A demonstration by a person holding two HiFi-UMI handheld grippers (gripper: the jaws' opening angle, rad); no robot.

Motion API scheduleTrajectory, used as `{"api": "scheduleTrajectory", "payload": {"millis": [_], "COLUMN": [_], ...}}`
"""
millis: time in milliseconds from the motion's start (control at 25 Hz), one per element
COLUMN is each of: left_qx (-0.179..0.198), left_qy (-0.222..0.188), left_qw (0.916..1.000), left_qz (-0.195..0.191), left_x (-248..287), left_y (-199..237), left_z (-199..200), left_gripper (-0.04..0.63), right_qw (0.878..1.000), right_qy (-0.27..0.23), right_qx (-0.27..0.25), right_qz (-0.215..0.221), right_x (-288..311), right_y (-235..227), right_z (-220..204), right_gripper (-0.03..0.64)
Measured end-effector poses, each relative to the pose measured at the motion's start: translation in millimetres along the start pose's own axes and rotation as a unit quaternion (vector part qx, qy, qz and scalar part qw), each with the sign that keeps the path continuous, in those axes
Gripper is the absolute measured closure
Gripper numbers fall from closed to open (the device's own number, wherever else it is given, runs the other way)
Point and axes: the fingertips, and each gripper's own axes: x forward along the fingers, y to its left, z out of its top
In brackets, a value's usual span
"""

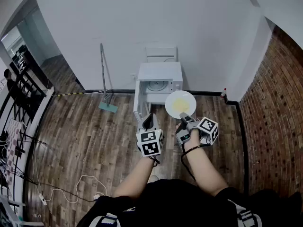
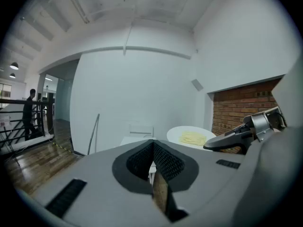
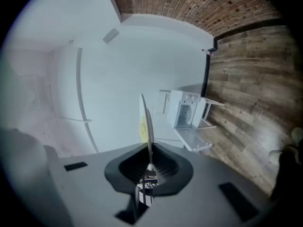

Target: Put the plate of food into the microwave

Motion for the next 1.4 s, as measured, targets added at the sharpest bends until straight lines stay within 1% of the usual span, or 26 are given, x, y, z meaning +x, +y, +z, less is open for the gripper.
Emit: {"api": "scheduleTrajectory", "payload": {"millis": [280,440,640,840,960,1160,1280,1400], "left_qx": [-0.010,-0.014,-0.019,-0.025,-0.029,-0.038,-0.045,-0.048], "left_qy": [-0.008,-0.008,-0.007,-0.007,-0.007,-0.001,0.009,0.010], "left_qw": [0.9999,0.9999,0.9998,0.9995,0.9994,0.9990,0.9986,0.9984], "left_qz": [0.006,0.000,-0.008,-0.016,-0.018,-0.022,-0.024,-0.027], "left_x": [12.3,20.4,28.1,30.2,30.3,27.4,32.4,38.6], "left_y": [21.7,29.5,43.5,67.8,86.5,117.1,131.0,140.7], "left_z": [3.1,2.6,2.2,-1.8,-4.3,-16.5,-24.3,-23.9], "left_gripper": [0.604,0.604,0.604,0.604,0.604,0.604,0.604,0.604], "right_qw": [0.999,0.998,0.998,0.999,0.998,0.998,0.997,0.998], "right_qy": [0.010,0.001,-0.006,-0.009,-0.017,-0.027,-0.024,-0.019], "right_qx": [0.038,0.059,0.057,0.048,0.058,0.062,0.071,0.066], "right_qz": [-0.003,0.002,0.011,0.013,0.018,0.011,0.000,-0.010], "right_x": [21.6,31.7,43.7,58.1,66.3,77.4,87.7,99.5], "right_y": [-1.8,-4.0,-0.3,0.4,-2.9,-13.2,-20.0,-20.7], "right_z": [-14.0,-15.7,-21.4,-41.1,-52.7,-70.6,-81.9,-86.4], "right_gripper": [0.592,0.592,0.592,0.592,0.592,0.592,0.592,0.592]}}
